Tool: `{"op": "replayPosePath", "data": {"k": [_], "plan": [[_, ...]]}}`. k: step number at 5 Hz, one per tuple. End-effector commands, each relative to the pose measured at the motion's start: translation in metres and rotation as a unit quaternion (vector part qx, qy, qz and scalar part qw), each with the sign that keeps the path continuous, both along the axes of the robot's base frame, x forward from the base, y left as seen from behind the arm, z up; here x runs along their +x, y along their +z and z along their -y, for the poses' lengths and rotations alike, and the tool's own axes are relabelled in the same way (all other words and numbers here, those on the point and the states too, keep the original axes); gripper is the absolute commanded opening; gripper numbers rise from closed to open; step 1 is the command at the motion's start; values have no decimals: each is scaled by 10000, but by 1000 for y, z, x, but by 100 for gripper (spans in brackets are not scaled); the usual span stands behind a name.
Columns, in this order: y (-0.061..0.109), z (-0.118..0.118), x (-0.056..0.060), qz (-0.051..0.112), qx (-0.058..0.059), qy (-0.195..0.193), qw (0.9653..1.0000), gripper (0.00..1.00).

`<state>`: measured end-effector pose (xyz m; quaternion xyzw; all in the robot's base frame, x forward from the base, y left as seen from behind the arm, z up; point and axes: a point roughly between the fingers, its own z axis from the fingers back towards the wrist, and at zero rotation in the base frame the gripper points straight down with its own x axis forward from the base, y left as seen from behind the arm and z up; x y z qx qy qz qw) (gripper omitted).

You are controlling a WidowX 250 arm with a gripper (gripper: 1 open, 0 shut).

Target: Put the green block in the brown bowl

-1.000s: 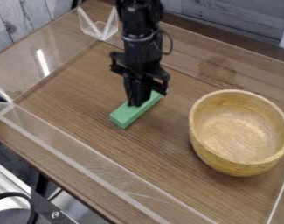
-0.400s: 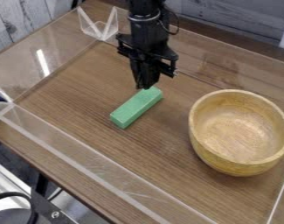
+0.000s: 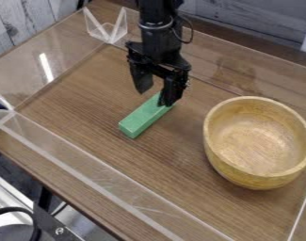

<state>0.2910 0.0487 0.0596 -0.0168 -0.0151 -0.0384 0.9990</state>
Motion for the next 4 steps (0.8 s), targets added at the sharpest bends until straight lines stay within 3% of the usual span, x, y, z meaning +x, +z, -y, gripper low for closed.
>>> {"op": "replayPosePath", "data": {"k": [1, 3, 4], "plan": [[-2, -6, 4, 54, 94, 23, 9999, 100], [-24, -12, 3, -188, 179, 76, 9996, 100], [-28, -13, 3, -254, 187, 104, 9994, 0]]}}
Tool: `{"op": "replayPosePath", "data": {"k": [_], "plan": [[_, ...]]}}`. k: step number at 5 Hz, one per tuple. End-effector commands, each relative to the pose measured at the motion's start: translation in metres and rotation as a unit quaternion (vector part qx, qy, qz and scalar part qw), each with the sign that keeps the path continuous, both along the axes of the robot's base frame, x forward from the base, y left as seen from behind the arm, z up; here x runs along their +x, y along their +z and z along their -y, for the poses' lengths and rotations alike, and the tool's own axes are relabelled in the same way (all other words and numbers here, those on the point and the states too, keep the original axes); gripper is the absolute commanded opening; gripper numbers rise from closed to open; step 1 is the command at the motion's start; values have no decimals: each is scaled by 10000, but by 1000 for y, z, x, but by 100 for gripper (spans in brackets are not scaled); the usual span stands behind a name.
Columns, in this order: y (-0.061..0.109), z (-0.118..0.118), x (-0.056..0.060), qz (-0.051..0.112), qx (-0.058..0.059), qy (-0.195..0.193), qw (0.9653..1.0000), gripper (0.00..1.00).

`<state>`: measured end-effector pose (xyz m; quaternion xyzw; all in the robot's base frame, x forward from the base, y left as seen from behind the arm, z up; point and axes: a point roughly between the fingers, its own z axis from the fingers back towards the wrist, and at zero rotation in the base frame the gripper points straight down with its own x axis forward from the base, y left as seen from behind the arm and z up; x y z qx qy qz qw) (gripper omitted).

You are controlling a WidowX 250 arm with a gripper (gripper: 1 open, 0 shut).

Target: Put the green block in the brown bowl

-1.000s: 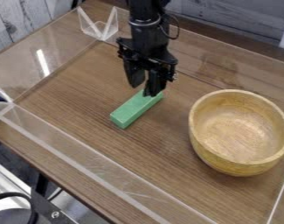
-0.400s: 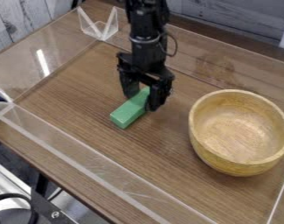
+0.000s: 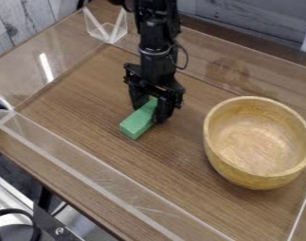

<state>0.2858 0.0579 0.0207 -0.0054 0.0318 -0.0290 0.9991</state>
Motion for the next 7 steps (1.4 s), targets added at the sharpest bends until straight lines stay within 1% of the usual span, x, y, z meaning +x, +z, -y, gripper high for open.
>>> {"op": "replayPosePath", "data": {"k": [1, 3, 4, 5, 6, 7], "plan": [[15, -3, 9, 242, 46, 24, 9997, 0], [36, -1, 13, 411, 5, 59, 9991, 0], [55, 2, 20, 606, -26, 72, 9981, 0], [85, 13, 35, 883, -77, 28, 9961, 0], [102, 36, 41, 1015, -172, -119, 9946, 0], [109, 62, 47, 1073, -251, -355, 9933, 0]]}}
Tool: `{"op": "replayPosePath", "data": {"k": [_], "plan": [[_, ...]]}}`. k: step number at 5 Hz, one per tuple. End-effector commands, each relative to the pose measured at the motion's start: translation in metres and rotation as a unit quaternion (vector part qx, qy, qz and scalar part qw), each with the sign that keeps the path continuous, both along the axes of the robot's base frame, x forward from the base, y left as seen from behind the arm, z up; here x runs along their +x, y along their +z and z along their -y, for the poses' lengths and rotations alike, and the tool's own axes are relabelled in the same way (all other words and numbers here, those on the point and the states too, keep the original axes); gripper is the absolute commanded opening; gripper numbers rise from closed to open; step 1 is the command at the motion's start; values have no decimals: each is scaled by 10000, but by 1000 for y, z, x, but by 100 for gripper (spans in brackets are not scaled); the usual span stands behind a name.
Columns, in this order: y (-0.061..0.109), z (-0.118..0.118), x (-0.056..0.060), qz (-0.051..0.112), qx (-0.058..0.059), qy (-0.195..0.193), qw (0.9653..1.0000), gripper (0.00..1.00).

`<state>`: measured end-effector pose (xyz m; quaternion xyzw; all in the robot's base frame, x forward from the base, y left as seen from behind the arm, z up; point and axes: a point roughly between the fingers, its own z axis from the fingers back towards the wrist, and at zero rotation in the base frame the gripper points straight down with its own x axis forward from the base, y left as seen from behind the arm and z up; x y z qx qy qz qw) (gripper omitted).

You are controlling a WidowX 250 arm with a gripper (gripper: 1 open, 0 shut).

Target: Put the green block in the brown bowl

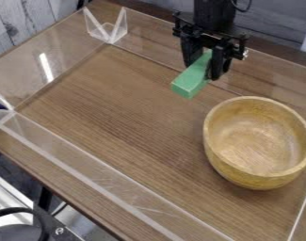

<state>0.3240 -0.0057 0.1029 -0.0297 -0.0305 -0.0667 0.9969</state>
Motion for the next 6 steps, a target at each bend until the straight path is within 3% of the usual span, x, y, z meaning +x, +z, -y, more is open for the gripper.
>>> {"op": "replayPosePath", "data": {"k": [1, 4, 6], "plan": [[26, 18, -1, 405, -60, -174, 9990, 0], [17, 79, -20, 272, -207, -678, 9971, 0], [11, 93, -23, 205, -260, -805, 9962, 0]]}}
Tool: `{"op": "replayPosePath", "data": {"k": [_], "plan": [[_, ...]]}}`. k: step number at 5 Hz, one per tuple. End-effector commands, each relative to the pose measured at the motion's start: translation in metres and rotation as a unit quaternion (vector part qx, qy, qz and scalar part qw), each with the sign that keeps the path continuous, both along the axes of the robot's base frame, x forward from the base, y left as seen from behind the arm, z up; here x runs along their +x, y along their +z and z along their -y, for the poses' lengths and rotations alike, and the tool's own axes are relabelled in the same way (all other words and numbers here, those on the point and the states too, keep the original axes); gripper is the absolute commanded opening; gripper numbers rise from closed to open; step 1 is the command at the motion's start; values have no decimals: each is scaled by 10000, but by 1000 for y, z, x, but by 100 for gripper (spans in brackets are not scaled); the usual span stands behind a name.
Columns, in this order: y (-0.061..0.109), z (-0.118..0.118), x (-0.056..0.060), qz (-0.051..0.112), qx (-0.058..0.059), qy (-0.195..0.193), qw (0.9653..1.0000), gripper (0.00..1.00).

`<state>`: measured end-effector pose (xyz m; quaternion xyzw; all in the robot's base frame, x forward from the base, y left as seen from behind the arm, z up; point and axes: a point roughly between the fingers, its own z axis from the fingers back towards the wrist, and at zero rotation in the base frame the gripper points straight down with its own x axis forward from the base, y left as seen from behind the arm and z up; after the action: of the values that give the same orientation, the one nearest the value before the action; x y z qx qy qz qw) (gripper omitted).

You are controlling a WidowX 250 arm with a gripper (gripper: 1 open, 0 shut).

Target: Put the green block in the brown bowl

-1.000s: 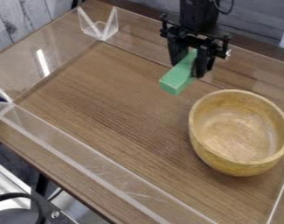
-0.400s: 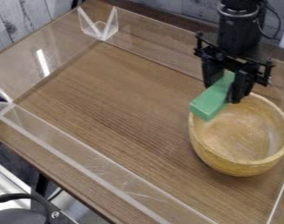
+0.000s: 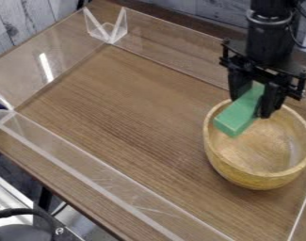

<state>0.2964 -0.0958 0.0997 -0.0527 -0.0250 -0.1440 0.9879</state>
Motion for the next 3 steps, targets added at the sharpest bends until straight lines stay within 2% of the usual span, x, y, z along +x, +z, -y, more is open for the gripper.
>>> {"op": "replayPosePath", "data": {"k": [1, 3], "plan": [[9, 9, 3, 198, -103, -77, 9997, 0], [-5, 22, 0, 90, -124, -202, 9997, 0]]}}
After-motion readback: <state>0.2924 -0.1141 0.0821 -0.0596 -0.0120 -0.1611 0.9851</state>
